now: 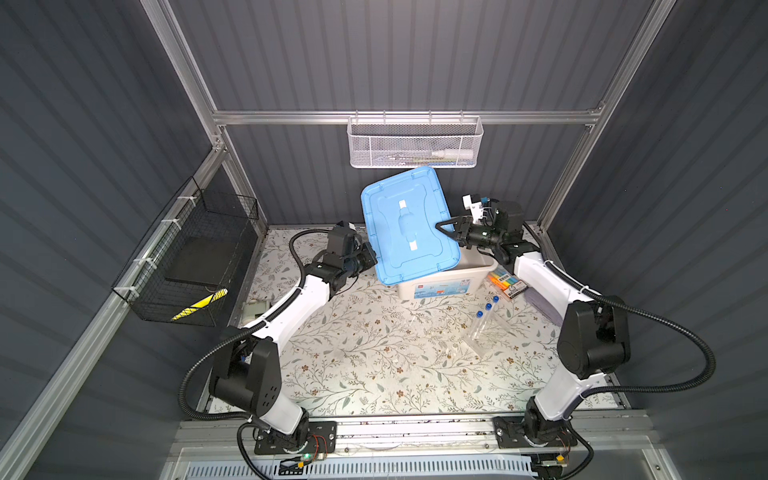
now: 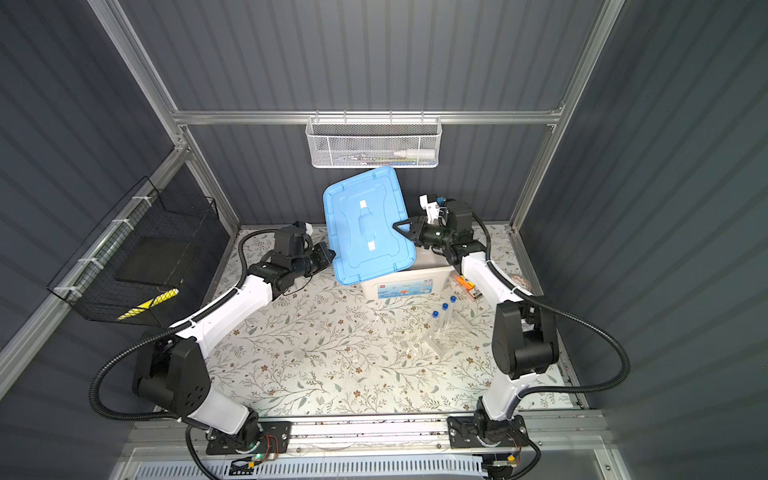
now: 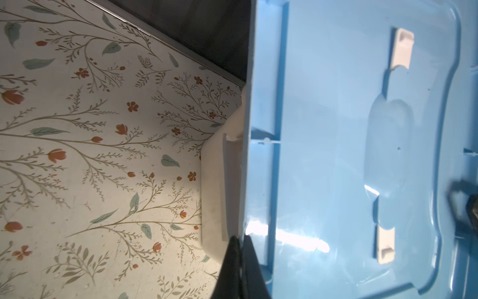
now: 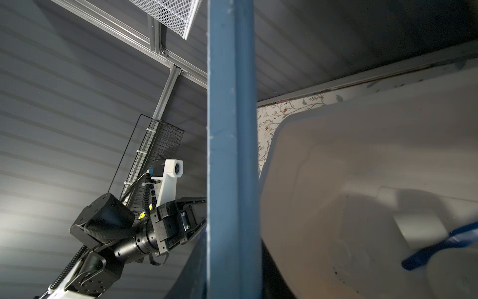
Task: Organize the chemistry lab equipment
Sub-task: 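Raise the lid upright over the bin while the right gripper grasps its far edge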
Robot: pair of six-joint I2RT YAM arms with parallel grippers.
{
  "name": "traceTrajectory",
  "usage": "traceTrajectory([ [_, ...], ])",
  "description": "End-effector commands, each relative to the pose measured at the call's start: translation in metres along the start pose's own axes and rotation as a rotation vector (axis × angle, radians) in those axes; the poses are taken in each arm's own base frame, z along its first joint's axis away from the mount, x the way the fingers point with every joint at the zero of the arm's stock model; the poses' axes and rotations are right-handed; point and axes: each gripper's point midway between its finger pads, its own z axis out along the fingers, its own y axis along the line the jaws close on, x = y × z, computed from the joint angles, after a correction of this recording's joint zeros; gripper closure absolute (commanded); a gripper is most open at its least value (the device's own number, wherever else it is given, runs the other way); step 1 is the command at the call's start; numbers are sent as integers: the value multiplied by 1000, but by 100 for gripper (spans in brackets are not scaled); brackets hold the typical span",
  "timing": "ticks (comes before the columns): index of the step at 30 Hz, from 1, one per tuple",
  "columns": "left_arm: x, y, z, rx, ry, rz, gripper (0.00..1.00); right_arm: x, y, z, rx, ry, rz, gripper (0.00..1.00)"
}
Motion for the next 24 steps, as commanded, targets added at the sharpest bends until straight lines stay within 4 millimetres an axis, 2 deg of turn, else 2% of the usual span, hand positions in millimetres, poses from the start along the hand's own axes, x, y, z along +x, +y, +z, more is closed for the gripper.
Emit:
traceTrajectory([
  [1,-17,-40,-2,124,-31,-5,94,-5,14,-10,-26,-26,-37,81],
  [3,-18,-46,-1,138,-28,1,89,-8,18,-18,-23,-41,-48,88],
  [6,-23,-49,-4,130,-36,19,82,-14,26,-31,-17,-61,-79,93],
  [9,-27,-53,-6,128,-32,36,68,-15,33,-43,-2,-68,-122,96],
  [11,-26,-52,-4,116,-17,39,50,-16,37,-51,4,-74,-140,96],
  [13,-36,-63,-11,135,-40,47,42,-18,38,-60,22,-88,-160,96],
  [18,-49,-62,-23,94,-89,62,35,-22,39,-86,158,-126,-287,96],
  [24,-60,-76,-28,101,-81,66,33,-33,45,-116,362,-173,-509,96],
])
